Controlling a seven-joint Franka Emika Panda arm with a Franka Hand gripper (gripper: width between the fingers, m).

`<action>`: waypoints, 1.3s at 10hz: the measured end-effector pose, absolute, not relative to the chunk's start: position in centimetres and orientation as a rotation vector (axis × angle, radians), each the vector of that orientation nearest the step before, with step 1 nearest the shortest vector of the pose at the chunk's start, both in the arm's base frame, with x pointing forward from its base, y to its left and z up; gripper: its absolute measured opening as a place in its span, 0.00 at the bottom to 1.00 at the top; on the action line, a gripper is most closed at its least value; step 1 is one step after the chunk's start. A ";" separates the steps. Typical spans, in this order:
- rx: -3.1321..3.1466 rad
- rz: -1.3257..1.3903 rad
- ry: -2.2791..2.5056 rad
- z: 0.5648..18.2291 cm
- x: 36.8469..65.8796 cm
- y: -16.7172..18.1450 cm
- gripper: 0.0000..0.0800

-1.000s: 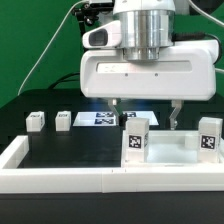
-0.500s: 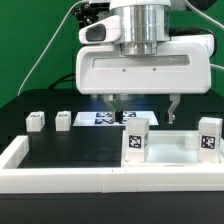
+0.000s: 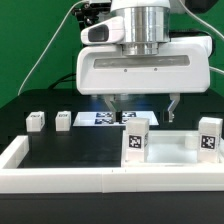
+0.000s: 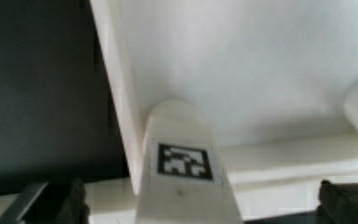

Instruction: Assemble square table

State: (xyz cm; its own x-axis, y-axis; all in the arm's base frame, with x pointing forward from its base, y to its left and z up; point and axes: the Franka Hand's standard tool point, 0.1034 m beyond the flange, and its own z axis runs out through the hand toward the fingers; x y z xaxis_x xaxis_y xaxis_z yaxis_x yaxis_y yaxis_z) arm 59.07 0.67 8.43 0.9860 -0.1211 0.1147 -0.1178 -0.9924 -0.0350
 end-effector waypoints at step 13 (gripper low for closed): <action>-3.164 -0.197 0.109 3.5 55.1 -2.2 0.81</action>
Offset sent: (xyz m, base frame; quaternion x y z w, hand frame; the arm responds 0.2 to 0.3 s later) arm 0.0000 0.0000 0.0000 0.0000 0.0000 0.0000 1.0000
